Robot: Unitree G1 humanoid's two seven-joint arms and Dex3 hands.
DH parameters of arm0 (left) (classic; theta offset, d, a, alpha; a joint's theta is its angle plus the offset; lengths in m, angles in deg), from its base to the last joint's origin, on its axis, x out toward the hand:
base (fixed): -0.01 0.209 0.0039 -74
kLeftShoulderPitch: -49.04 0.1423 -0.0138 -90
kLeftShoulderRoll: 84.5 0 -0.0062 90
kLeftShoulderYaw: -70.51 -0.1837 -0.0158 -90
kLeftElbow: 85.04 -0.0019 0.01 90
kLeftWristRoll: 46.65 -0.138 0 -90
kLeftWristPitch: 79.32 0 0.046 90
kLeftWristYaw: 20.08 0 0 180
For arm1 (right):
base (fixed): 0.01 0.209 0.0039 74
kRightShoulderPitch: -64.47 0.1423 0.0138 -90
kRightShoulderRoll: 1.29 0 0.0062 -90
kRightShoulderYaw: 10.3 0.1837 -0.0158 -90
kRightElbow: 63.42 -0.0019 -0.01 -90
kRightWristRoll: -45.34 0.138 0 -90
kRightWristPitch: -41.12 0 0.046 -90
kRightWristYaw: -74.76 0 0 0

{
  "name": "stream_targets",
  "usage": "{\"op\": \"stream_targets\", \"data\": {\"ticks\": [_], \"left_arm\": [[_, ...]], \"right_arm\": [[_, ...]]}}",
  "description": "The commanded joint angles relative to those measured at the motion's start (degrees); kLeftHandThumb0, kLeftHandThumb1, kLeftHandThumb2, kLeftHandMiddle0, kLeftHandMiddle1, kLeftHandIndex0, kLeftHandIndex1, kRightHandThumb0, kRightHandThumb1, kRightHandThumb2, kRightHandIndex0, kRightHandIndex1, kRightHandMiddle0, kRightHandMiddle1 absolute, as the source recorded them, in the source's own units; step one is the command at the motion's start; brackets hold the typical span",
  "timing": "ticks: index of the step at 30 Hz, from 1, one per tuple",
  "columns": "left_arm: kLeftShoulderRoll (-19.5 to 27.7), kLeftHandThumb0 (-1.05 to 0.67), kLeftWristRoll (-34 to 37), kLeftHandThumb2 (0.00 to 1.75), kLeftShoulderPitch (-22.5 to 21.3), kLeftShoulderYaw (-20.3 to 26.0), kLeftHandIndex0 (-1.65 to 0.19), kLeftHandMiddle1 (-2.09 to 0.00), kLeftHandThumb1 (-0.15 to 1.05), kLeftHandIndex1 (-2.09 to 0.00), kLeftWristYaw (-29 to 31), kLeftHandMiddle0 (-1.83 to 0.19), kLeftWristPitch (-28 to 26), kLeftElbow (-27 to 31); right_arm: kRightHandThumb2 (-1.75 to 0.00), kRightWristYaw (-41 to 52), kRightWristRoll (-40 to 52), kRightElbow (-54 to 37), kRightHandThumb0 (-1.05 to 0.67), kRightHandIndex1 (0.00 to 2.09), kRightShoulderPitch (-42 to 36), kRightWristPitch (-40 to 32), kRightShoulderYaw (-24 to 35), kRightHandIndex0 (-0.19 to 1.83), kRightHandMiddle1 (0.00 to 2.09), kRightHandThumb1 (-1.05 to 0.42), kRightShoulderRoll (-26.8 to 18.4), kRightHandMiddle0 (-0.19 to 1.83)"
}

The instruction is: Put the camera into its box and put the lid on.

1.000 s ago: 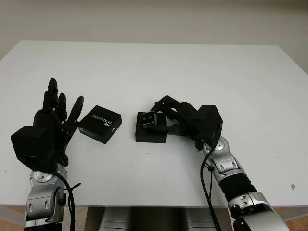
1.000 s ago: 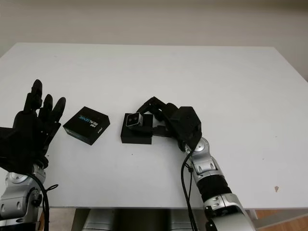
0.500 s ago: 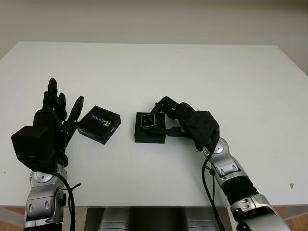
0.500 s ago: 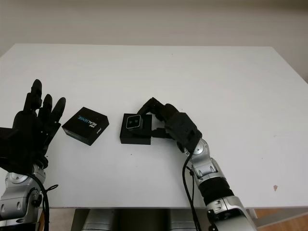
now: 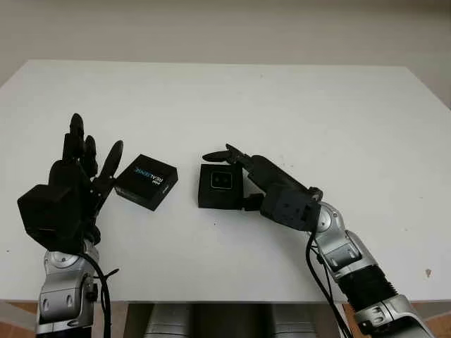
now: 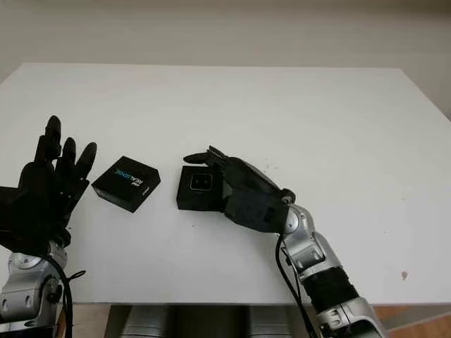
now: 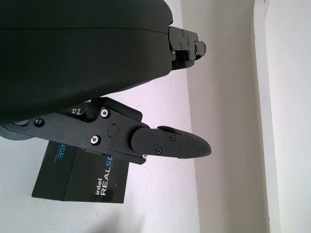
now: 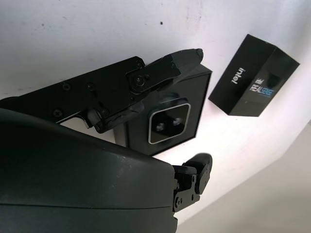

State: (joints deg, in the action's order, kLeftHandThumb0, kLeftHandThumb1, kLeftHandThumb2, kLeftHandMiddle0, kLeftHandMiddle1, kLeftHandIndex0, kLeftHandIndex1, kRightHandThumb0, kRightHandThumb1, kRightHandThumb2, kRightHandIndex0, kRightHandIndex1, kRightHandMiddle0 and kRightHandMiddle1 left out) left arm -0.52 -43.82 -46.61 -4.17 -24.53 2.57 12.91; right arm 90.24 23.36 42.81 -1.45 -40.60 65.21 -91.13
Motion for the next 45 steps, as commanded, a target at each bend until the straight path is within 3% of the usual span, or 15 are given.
{"op": "stream_targets", "data": {"ticks": [1, 10, 14, 20, 26, 33, 40, 45], "left_arm": [[0.3, -0.49, 0.0, 0.22, 0.0, 0.4, 0.01, -0.05, 1.05, -0.06, 0.1, -0.04, 0.5, 0.2], [0.4, -0.49, 0.3, 0.22, 0.1, 0.6, 0.01, -0.05, 1.05, -0.05, 0.4, -0.03, 0.3, 0.4], [0.3, -0.49, 0.8, 0.20, -0.1, 0.8, 0.01, -0.05, 1.05, -0.05, 0.4, -0.03, 0.8, 0.2], [1.6, -0.50, -5.8, 0.20, -0.1, -0.9, -0.09, -0.08, 1.05, -0.10, -2.1, -0.12, 3.3, -0.8], [3.9, -0.52, -15.3, 0.08, -0.7, -4.7, -0.21, -0.08, 1.04, -0.11, -4.7, -0.29, 8.0, -3.7], [11.2, -0.69, -30.9, 0.08, -0.9, -13.1, 0.04, -0.03, 1.05, -0.03, 0.5, 0.04, 1.9, -2.7], [10.3, -0.72, -34.4, 0.05, -2.0, -17.3, 0.09, -0.03, 1.01, -0.04, 1.3, 0.13, 0.2, -3.4], [9.2, -0.77, -37.6, 0.06, -2.1, -19.8, 0.16, -0.02, 1.02, -0.03, 0.8, 0.19, -3.1, -3.1]], "right_arm": [[-0.05, -1.0, -0.6, -2.1, -0.61, 0.03, -0.4, 0.1, 0.1, -0.09, 0.22, -0.90, -0.7, 0.08], [-0.06, -3.0, -2.4, -6.7, -0.69, 0.01, -1.6, 0.8, 0.6, -0.19, 0.07, -0.91, -3.3, -0.07], [-0.08, -4.8, 0.3, -8.4, -0.73, 0.01, -3.7, 1.5, 2.6, -0.18, 0.04, -0.98, -2.0, -0.12], [-0.22, -5.1, 10.0, -13.2, -0.74, 0.03, -7.2, -2.5, 7.7, -0.17, 0.05, -1.05, 1.7, -0.11], [-0.31, -5.4, 18.3, -18.5, -0.72, 0.04, -8.9, -7.9, 13.0, -0.18, 0.06, -1.05, 3.9, -0.10], [-0.37, -6.9, 20.7, -21.5, -0.71, 0.06, -9.2, -10.7, 16.6, -0.15, 0.07, -1.05, 3.6, -0.07], [-0.39, -8.1, 27.4, -24.1, -0.68, 0.05, -9.0, -15.6, 20.4, -0.15, 0.05, -1.05, 5.9, -0.09], [-0.44, -8.7, 29.4, -23.9, -0.63, 0.05, -8.9, -14.9, 21.3, -0.17, 0.05, -1.05, 6.6, -0.10]]}}
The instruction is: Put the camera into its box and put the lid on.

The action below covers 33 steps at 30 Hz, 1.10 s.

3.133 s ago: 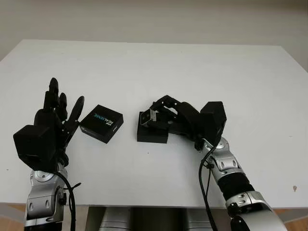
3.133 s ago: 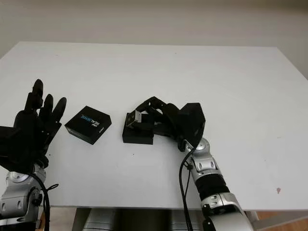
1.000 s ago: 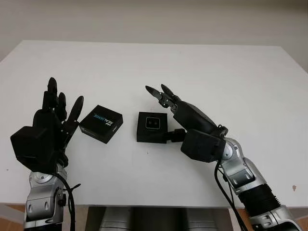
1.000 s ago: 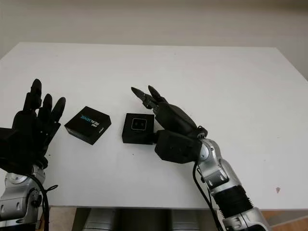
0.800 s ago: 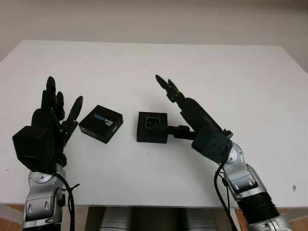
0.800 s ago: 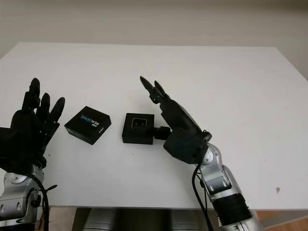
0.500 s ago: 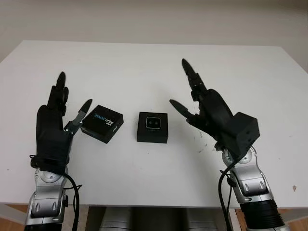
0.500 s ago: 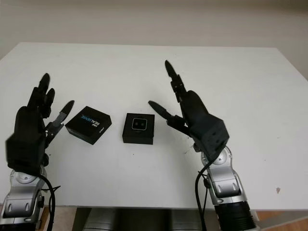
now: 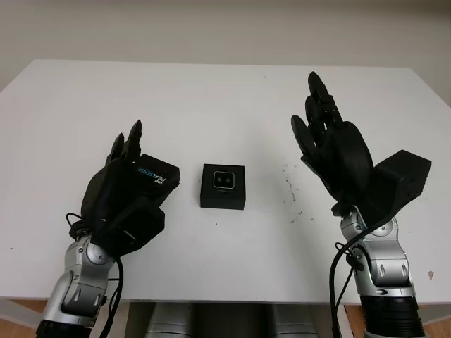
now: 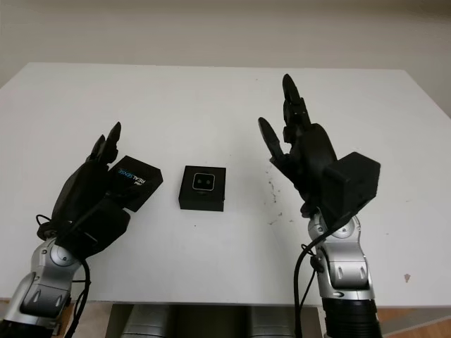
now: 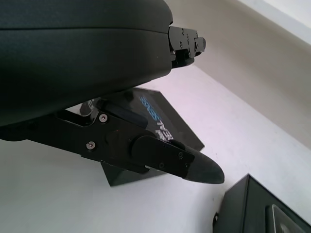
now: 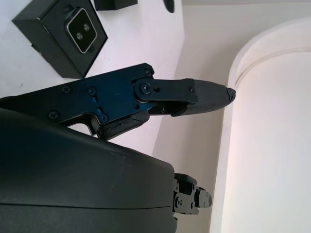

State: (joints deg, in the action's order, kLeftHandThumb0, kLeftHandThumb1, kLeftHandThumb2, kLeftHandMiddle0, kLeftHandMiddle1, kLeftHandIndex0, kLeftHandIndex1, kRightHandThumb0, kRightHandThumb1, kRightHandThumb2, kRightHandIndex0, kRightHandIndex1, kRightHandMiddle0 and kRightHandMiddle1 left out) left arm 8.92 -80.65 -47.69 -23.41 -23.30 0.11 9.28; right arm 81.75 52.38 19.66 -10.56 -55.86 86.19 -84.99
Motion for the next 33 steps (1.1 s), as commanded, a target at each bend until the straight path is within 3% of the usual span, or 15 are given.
{"op": "stream_targets", "data": {"ticks": [1, 12, 20, 28, 32, 33], "left_arm": [[-0.5, -0.78, -1.7, 0.06, -1.1, -1.0, 0.17, -0.01, 1.03, -0.03, -0.5, 0.19, -1.7, 0.6], [-2.7, -0.74, -10.4, 0.05, -2.3, -4.6, 0.19, 0.00, 1.01, 0.00, -3.3, 0.19, -11.9, -0.8], [-2.3, -0.64, -11.0, 0.05, -2.3, -4.7, 0.15, -0.01, 0.99, -0.05, -4.9, 0.19, -12.4, -2.2], [-1.5, -0.44, -7.1, 0.05, -2.3, -3.8, -0.10, -0.10, 0.96, -0.10, -2.2, -0.04, -11.1, -1.9], [-1.1, -0.39, -7.9, 0.05, -2.5, -4.4, -0.20, -0.13, 0.95, -0.11, -0.4, -0.13, -13.2, -1.1], [-1.0, -0.37, -8.0, 0.05, -2.5, -4.5, -0.24, -0.29, 0.95, -0.09, 0.0, -0.08, -13.6, -0.9]], "right_arm": [[-0.44, -0.3, 0.6, -0.7, -0.62, 0.05, 0.2, 0.5, 0.5, -0.17, 0.05, -1.05, 0.6, -0.10], [-0.42, -2.1, -0.2, -1.4, -0.61, 0.05, -0.7, 0.2, -0.3, -0.17, 0.05, -1.05, 1.5, -0.11], [-0.42, -2.4, -1.0, -2.1, -0.60, 0.06, -1.2, -0.6, -0.9, -0.16, 0.05, -1.05, 1.6, -0.11], [-0.43, -3.3, -1.2, -3.1, -0.60, 0.06, -1.4, -1.9, -1.3, -0.15, 0.06, -1.05, 2.0, -0.09], [-0.43, -3.3, -1.1, -3.7, -0.60, 0.06, -1.6, -2.1, -1.4, -0.15, 0.06, -1.05, 2.0, -0.09], [-0.43, -3.2, -1.1, -3.9, -0.60, 0.06, -1.7, -2.1, -1.4, -0.15, 0.06, -1.05, 1.9, -0.09]]}}
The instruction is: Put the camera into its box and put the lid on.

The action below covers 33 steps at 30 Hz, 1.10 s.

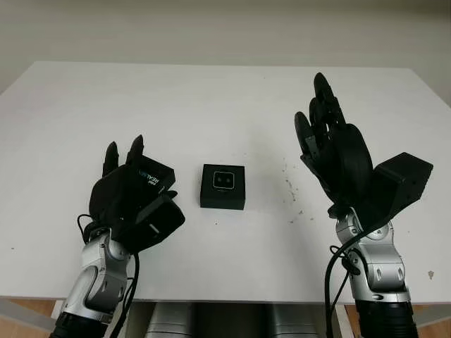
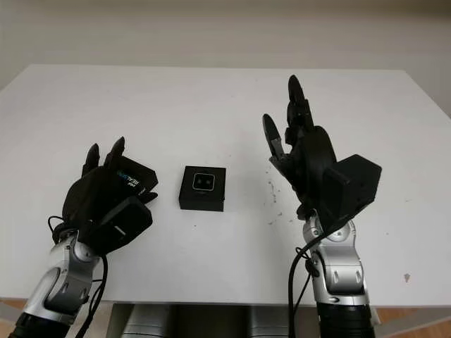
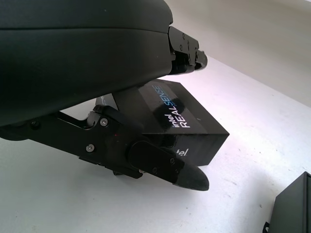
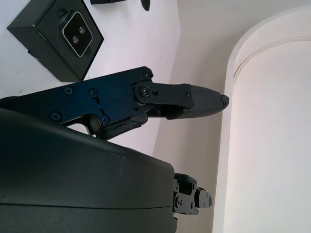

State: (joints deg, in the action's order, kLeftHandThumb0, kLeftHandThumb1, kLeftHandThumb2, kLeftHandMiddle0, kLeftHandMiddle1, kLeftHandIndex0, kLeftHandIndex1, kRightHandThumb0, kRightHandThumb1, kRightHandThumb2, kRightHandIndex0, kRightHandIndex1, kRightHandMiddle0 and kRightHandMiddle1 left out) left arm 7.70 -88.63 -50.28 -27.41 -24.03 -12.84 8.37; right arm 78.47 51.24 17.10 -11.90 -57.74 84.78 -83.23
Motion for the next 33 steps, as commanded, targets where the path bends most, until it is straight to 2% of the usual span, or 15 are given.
{"op": "stream_targets", "data": {"ticks": [1, 2, 3, 4, 8, 9, 11, 14, 17, 19, 23, 28, 33], "left_arm": [[0.1, -0.33, -0.1, 0.05, 0.1, -0.5, -0.29, -0.79, 0.95, -0.08, 1.2, 0.08, -1.1, 0.2], [0.1, -0.30, -0.1, 0.05, 0.1, -0.5, -0.31, -1.04, 0.95, -0.08, 1.4, 0.13, -1.4, 0.3], [0.1, -0.29, -0.2, 0.06, 0.1, -0.6, -0.33, -1.16, 0.96, -0.08, 1.3, 0.16, -1.4, 0.2], [0.2, -0.25, -0.4, 0.06, 0.1, -0.7, -0.38, -1.41, 0.97, -0.10, 1.3, 0.18, -1.5, 0.2], [0.3, -0.23, -0.6, 0.06, -0.1, -0.9, -0.41, -1.54, 0.98, -0.23, 2.2, 0.19, -2.2, 0.2], [0.4, -0.25, -0.8, 0.05, -0.3, -1.1, -0.25, -1.54, 0.98, -0.56, 2.8, 0.19, -2.8, 0.3], [0.5, -0.28, -1.3, 0.05, -0.5, -1.3, -0.03, -1.48, 0.96, -1.00, 3.5, 0.19, -3.5, 0.3], [0.9, -0.22, -1.7, 0.05, -0.6, -1.6, 0.05, -1.78, 0.94, -1.32, 3.3, 0.17, -3.0, -0.3], [1.4, -0.09, -1.2, 0.06, -0.3, -1.3, -0.01, -1.77, 1.00, -1.70, 2.4, -0.01, -1.2, -0.7], [1.5, -0.07, -1.0, 0.06, -0.3, -1.0, -0.03, -1.79, 1.02, -1.81, 1.8, -0.03, -0.6, -0.6], [1.8, -0.06, 1.3, 0.06, 0.0, 0.6, -0.05, -1.68, 1.03, -1.74, -1.0, -0.05, 3.7, -1.1], [2.3, -0.03, 9.8, 0.06, 0.0, 4.3, -0.08, -1.62, 1.05, -1.63, -1.5, -0.15, 13.1, -2.7], [4.6, -0.08, 16.6, 0.05, -1.3, 7.2, -0.15, -1.54, 1.02, -1.50, 3.0, -0.21, 17.6, -1.5]], "right_arm": [[-0.43, 0.1, -0.1, -1.4, -0.60, 0.06, -0.4, -0.1, -0.1, -0.15, 0.06, -1.05, 0.1, -0.10], [-0.44, 0.1, -0.2, -1.4, -0.60, 0.06, -0.4, -0.1, -0.1, -0.15, 0.06, -1.05, 0.0, -0.10], [-0.44, 0.1, 0.0, -1.4, -0.60, 0.06, -0.4, 0.0, 0.0, -0.15, 0.06, -1.05, 0.1, -0.10], [-0.43, 0.2, 0.1, -1.3, -0.61, 0.06, -0.3, -0.1, 0.1, -0.16, 0.05, -1.05, 0.2, -0.10], [-0.43, 0.3, 0.0, -1.5, -0.61, 0.06, -0.4, -0.2, 0.2, -0.15, 0.06, -1.05, -0.1, -0.09], [-0.43, 0.4, 0.2, -1.6, -0.61, 0.06, -0.4, -0.2, 0.3, -0.15, 0.06, -1.05, 0.0, -0.09], [-0.44, 0.7, 0.9, -1.5, -0.61, 0.05, -0.5, 0.2, 0.5, -0.16, 0.06, -1.05, 0.1, -0.09], [-0.44, 0.8, 0.8, -1.7, -0.62, 0.05, -0.5, 0.2, 0.5, -0.17, 0.05, -1.05, 0.0, -0.10], [-0.45, 0.9, 0.9, -1.8, -0.63, 0.04, -0.6, 0.2, 0.5, -0.18, 0.05, -1.05, 0.0, -0.10], [-0.45, 1.0, 0.8, -1.9, -0.64, 0.04, -0.6, 0.4, 0.5, -0.19, 0.05, -1.05, -0.1, -0.10], [-0.45, 1.3, 1.3, -1.9, -0.62, 0.05, -0.7, 0.7, 0.5, -0.18, 0.05, -1.05, 0.2, -0.10], [-0.45, 1.2, 1.5, -1.9, -0.62, 0.05, -0.7, 0.1, 0.3, -0.17, 0.05, -1.05, 0.4, -0.10], [-0.44, 0.8, 1.2, -2.2, -0.61, 0.06, -0.9, 0.0, 0.0, -0.15, 0.06, -1.05, 0.7, -0.09]]}}
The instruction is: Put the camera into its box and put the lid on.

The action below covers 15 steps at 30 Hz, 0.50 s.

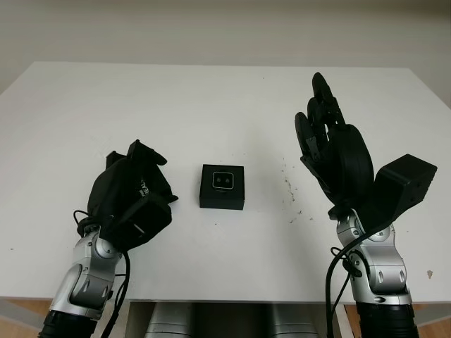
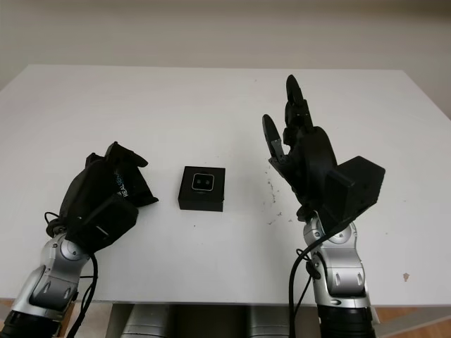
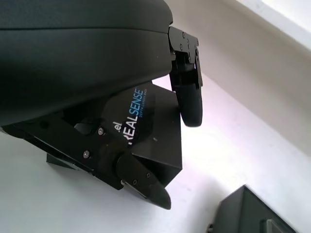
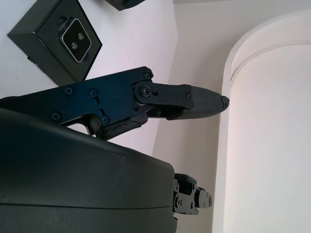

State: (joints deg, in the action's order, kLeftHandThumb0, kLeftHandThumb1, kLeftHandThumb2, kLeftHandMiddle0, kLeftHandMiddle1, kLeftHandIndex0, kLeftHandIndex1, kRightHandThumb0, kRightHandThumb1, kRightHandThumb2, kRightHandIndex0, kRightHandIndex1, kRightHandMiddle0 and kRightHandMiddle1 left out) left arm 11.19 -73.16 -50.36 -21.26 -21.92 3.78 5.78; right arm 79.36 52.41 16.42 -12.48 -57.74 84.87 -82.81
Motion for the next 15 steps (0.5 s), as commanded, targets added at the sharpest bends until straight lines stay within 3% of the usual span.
{"op": "stream_targets", "data": {"ticks": [1, 9, 15], "left_arm": [[1.6, -0.09, 2.4, 0.05, -1.5, 1.6, -0.16, -1.53, 1.02, -1.49, 2.5, -0.22, 1.0, 1.8], [6.9, -0.10, 7.1, 0.05, -6.2, 2.6, -0.25, -1.37, 1.01, -1.42, 14.6, -0.36, -1.5, 7.1], [8.6, -0.09, 10.2, 0.05, -11.7, 1.4, -0.28, -1.37, 0.98, -1.43, 22.0, -0.39, -1.8, 6.3]], "right_arm": [[-0.44, 0.1, 0.0, -1.3, -0.61, 0.07, -0.3, 0.2, -0.1, -0.14, 0.06, -1.05, 0.1, -0.08], [-0.47, 0.1, -0.2, -1.6, -0.62, 0.07, -0.2, -1.1, -0.3, -0.13, 0.06, -1.05, 0.2, -0.08], [-0.51, 0.6, 0.3, -1.1, -0.61, 0.06, 0.4, -2.0, -0.1, -0.14, 0.05, -1.05, -0.1, -0.09]]}}
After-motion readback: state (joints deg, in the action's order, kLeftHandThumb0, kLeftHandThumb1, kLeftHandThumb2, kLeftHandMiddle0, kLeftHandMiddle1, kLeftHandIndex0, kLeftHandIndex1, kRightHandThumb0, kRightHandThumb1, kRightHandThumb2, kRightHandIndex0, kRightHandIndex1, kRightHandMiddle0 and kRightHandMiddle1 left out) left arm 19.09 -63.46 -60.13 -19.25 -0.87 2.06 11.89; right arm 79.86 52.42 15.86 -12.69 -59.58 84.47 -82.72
